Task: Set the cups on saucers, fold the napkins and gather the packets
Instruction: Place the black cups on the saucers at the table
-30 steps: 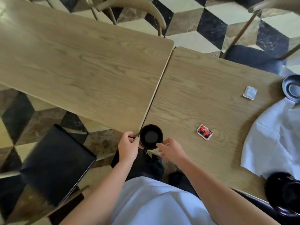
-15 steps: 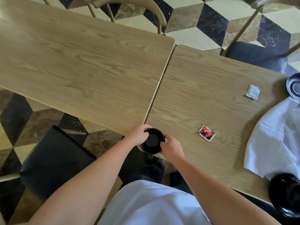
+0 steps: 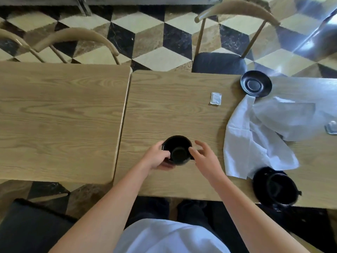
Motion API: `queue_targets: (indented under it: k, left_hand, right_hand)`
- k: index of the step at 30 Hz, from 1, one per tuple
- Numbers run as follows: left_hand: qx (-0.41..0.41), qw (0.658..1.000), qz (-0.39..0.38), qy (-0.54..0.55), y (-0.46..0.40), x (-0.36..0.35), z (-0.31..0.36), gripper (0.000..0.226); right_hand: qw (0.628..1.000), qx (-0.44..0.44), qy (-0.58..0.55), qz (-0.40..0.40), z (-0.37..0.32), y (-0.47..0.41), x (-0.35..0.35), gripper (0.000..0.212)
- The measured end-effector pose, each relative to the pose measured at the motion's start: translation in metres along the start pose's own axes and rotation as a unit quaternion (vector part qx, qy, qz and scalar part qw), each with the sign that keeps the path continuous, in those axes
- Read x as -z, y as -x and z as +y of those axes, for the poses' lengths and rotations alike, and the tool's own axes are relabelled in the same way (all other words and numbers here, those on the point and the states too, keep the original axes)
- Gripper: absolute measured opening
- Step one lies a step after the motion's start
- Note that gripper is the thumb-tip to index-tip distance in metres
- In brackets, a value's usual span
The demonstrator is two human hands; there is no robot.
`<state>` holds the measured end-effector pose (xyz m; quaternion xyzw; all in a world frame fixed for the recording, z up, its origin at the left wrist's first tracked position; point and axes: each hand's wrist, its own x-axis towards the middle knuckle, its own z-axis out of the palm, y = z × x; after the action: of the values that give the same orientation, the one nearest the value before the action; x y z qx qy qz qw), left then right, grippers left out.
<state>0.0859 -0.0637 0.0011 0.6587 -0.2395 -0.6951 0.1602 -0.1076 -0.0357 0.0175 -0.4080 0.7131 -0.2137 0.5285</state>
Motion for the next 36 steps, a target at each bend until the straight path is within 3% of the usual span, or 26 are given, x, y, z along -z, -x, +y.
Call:
queue_targets:
  k: [6,12,16,21,26,31,33,35,36]
  left_hand:
    - [-0.056,0.997,0.048,0.035,-0.003,-0.092,0.037,0.048]
    - [-0.117,0.99,0.072,-0.034,-0.009,-0.138,0.081,0.032]
    - [-0.122,0.985,0.055,-0.108,-0.033,-0.173,0.116,0.038]
    - [-0.151,0.981,0.041,-0.117,-0.074,-0.226,0.176,0.035]
    - [-0.162,0.97,-0.014,-0.178,-0.104,-0.259,0.212,0.037]
    - [-0.227,0.905,-0.089,-0.348,-0.127,-0.275,0.251,0.049]
    - [-0.289,0.837,-0.101,-0.453,-0.134,-0.285,0.272,0.052]
    - [-0.37,0.76,-0.064,-0.529,-0.14,-0.294,0.29,0.048]
    - [-0.392,0.76,-0.032,-0.517,-0.144,-0.297,0.296,0.042]
  right_hand:
    - [0.99,0.037,-0.134,0.034,0.002,-0.008,0.07,0.048]
    - [0.989,0.066,-0.107,0.077,-0.008,-0.038,0.115,0.044]
    - [0.989,0.069,-0.095,0.092,-0.02,-0.073,0.157,0.043]
    - [0.988,0.062,-0.061,0.125,-0.039,-0.128,0.22,0.04]
    - [0.987,0.038,-0.044,0.146,-0.031,-0.156,0.265,0.039]
    - [0.99,0.013,0.092,0.106,-0.025,-0.184,0.297,0.026]
    - [0.984,0.008,0.139,0.109,-0.03,-0.201,0.308,0.019]
    - [0.989,-0.027,0.112,0.092,-0.037,-0.214,0.315,0.021]
    - [0.992,-0.052,0.067,0.091,-0.04,-0.22,0.319,0.023]
